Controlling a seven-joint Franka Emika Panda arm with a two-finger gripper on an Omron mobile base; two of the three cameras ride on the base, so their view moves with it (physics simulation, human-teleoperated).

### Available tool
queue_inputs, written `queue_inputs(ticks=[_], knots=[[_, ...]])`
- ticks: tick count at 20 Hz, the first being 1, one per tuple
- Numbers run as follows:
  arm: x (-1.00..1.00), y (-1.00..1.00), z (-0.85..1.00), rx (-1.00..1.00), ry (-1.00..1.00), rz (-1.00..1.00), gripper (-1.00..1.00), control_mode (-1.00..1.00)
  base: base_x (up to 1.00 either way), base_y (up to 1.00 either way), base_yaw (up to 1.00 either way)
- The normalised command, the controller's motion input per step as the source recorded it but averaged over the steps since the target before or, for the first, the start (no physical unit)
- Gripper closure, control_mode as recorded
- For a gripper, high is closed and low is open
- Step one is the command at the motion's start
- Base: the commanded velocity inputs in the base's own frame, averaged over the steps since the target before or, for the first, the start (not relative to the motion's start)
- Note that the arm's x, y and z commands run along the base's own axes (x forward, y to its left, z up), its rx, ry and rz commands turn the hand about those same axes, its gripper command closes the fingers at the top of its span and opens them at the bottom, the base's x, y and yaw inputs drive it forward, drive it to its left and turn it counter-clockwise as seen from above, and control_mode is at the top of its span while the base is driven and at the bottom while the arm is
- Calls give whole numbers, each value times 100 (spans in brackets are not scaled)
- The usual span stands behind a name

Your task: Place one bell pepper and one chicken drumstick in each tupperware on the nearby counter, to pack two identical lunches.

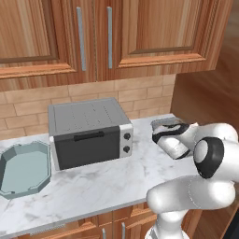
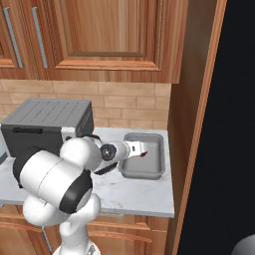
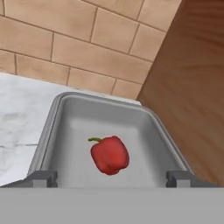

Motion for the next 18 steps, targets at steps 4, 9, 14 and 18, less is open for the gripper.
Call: queue_inputs(ticks=[4,9,14,18], knots=[[0,-1,100,-2,3,0,-100,-100,0,0,0],[-1,-13,100,4,18,-1,-100,-100,0,0,0],[-17,-20,100,18,39,-3,-100,-100,0,0,0],[-29,5,100,15,41,0,-100,-100,0,0,0]])
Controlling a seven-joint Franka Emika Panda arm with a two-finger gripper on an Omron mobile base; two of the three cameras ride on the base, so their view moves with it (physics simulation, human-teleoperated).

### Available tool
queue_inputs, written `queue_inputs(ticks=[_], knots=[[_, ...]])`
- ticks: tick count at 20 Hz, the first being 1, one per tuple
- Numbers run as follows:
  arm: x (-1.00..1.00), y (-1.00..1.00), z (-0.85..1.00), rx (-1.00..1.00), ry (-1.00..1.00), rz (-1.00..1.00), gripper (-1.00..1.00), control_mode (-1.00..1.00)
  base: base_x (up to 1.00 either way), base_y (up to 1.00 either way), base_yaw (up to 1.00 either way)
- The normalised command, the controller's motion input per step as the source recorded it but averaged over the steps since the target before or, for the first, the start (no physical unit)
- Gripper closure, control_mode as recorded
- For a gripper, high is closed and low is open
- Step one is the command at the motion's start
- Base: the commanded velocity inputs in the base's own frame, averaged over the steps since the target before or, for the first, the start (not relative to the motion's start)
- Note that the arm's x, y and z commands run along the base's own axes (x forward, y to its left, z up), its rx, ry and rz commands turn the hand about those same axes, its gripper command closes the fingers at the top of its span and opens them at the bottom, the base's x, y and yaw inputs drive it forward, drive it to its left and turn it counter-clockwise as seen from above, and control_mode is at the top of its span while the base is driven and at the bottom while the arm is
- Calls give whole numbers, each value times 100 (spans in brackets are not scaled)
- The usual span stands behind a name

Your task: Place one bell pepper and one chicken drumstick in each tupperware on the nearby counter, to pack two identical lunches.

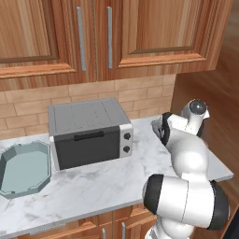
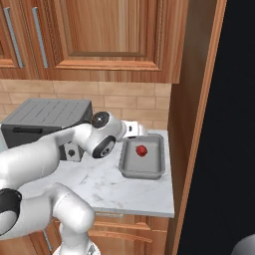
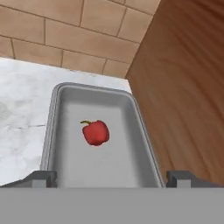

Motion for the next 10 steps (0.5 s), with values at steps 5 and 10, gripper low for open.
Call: queue_inputs(ticks=[5,10], knots=[[-50,41,86,11,34,0,-100,-100,0,0,0],[-98,55,-36,5,-1,9,-100,-100,0,0,0]])
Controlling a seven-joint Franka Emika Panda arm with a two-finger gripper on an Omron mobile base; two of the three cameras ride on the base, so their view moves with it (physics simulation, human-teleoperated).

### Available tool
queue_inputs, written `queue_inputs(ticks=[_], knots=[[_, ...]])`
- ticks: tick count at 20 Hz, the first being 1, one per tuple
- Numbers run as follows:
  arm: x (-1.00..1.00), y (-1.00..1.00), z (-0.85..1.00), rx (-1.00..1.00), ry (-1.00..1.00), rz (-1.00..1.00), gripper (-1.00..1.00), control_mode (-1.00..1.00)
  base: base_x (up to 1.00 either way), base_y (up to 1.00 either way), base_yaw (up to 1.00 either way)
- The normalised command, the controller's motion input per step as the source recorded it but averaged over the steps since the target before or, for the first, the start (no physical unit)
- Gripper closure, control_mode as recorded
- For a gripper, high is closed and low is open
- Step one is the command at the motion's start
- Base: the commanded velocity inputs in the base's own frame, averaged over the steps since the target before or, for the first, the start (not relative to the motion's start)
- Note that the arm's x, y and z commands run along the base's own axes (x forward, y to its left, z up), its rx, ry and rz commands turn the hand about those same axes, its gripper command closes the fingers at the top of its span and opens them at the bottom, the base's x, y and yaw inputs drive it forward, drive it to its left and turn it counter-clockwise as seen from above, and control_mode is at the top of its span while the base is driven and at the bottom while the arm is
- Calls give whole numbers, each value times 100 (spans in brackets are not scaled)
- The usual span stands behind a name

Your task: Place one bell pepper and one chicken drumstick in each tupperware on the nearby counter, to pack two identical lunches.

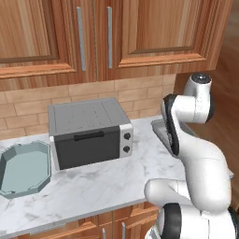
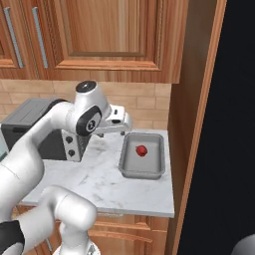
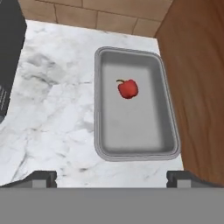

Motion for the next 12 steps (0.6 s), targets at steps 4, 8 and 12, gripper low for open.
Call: queue_inputs(ticks=[4,8,12], knots=[[-100,33,-32,5,-25,12,-100,-100,0,0,0],[-89,45,34,5,-6,6,-100,-100,0,0,0],[-71,59,90,0,0,7,-100,-100,0,0,0]])
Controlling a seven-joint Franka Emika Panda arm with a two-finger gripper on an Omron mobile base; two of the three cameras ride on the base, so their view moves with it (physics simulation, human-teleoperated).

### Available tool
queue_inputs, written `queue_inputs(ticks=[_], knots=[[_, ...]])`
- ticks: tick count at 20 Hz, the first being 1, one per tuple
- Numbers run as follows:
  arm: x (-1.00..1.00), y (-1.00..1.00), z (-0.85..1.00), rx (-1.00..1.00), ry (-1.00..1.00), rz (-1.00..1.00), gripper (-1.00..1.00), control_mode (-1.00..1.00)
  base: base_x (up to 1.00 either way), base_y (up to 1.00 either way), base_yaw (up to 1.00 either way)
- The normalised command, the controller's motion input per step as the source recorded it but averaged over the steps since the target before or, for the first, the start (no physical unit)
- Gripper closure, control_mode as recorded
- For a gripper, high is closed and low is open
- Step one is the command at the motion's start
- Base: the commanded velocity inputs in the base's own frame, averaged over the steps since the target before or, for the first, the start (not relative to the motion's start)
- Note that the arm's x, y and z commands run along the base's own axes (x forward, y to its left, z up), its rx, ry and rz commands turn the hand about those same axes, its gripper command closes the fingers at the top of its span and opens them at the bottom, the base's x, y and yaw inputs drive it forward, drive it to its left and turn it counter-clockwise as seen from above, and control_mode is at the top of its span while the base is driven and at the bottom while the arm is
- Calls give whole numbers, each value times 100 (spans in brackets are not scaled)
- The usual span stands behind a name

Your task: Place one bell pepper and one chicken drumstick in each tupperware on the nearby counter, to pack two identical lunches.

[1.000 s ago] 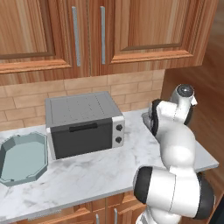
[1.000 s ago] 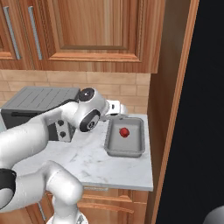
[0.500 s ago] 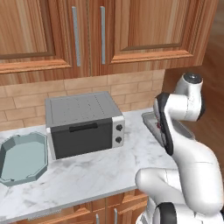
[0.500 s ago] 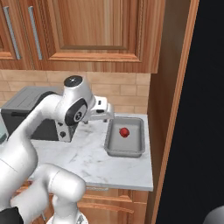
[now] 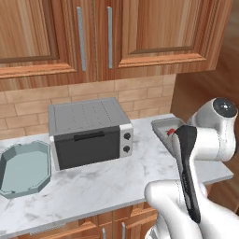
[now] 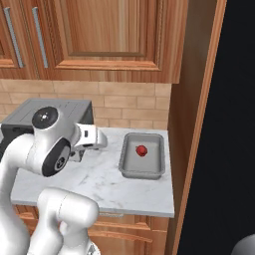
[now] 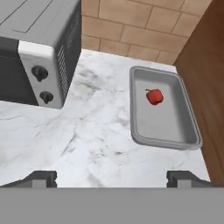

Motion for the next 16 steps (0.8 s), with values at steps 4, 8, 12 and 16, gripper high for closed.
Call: queue_inputs(ticks=[4,8,12,16], knots=[[-79,53,95,0,0,11,-100,-100,0,0,0],[-83,33,78,0,4,15,-100,-100,0,0,0],[-56,7,18,9,0,14,-100,-100,0,0,0],[-15,0,17,2,-16,4,-100,-100,0,0,0]])
